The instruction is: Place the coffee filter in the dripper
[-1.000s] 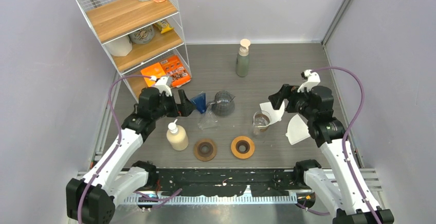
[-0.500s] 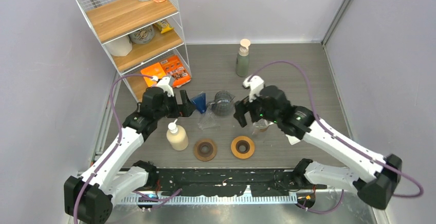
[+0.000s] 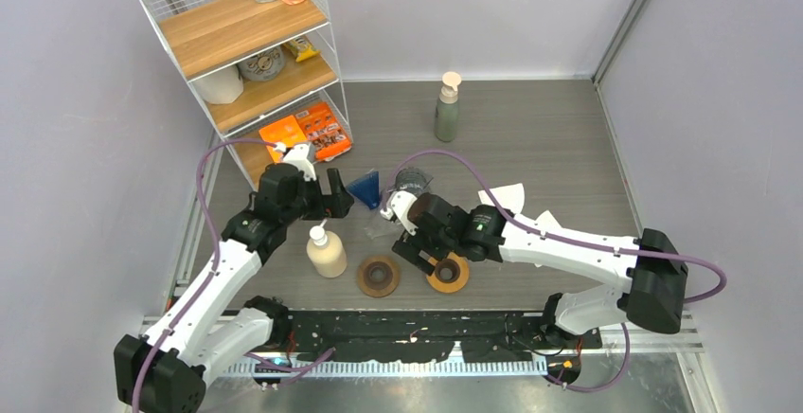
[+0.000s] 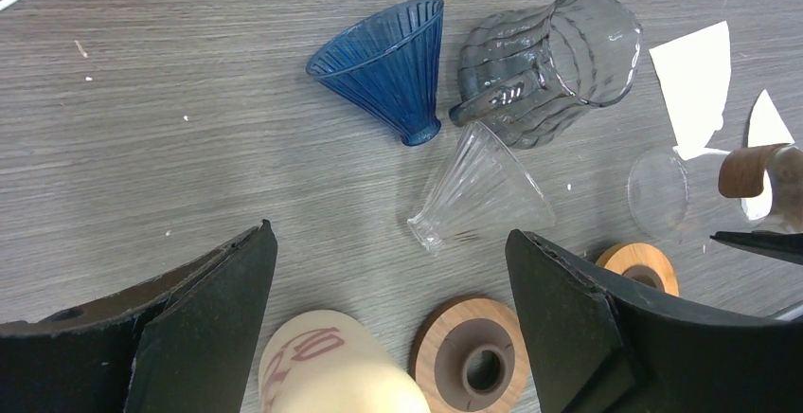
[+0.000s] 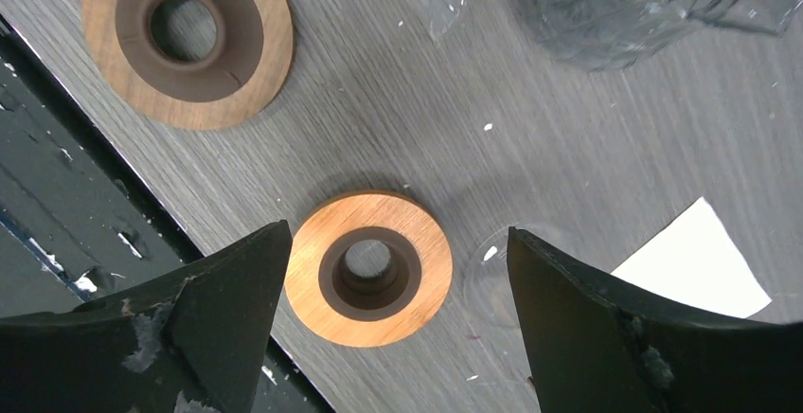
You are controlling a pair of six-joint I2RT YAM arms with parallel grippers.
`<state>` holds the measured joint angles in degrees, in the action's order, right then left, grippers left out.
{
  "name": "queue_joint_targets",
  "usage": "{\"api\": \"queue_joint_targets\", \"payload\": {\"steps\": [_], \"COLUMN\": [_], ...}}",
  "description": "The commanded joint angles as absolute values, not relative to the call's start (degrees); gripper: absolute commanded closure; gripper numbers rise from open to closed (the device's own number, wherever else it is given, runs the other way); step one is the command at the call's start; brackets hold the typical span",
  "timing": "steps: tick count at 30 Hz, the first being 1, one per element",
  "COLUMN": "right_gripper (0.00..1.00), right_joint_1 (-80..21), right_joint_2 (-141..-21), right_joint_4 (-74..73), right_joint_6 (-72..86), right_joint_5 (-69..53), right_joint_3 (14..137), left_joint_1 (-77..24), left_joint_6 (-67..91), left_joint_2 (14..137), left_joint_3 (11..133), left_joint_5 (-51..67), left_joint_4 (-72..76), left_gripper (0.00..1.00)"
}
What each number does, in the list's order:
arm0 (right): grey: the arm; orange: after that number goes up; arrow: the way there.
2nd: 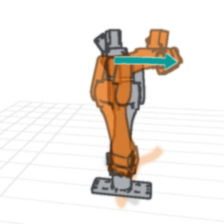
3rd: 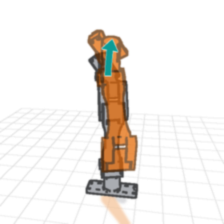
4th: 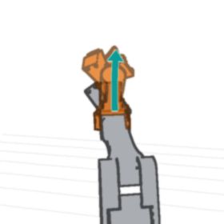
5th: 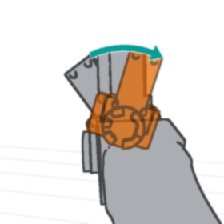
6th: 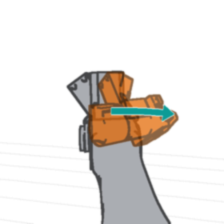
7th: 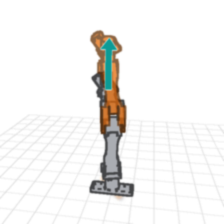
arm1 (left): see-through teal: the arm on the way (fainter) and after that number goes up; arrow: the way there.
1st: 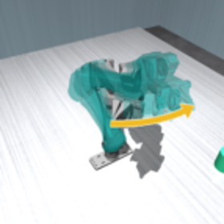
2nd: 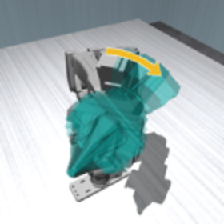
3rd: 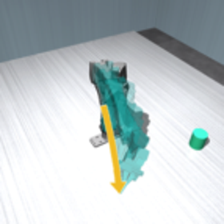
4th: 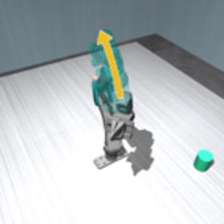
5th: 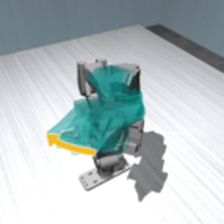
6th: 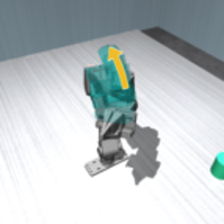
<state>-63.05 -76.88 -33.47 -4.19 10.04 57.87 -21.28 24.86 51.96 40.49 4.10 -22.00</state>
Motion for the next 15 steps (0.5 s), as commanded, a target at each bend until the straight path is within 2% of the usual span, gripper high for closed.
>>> {"api": "queue_joint_targets", "payload": {"steps": [1, 7, 11, 15], "right_gripper": [0.10, 0.12, 0.21, 0.29], "right_joint_1": [-63.63, -66.83, -67.05, -67.36], "right_joint_2": [-78.09, -78.80, -80.11, -82.49], "right_joint_4": [-36.35, -34.49, -32.88, -29.95], "right_joint_6": [1.03, 11.65, 17.34, 18.46], "right_joint_5": [9.07, 8.98, 12.23, 9.92], "right_joint_3": [58.20, 54.81, 51.95, 50.45], "left_joint_1": [-21.45, -21.45, -21.45, -21.45], "left_joint_6": [23.74, 23.73, 23.82, 23.91], "left_joint_2": [50.65, 49.77, 49.27, 49.32], "left_joint_3": [42.30, 41.84, 41.58, 41.18], "left_joint_5": [2.93, 3.14, 3.99, 3.34], "left_joint_4": [-22.31, -22.37, -21.71, -21.62], "left_gripper": [0.01, 0.01, 0.01, 0.01]}}
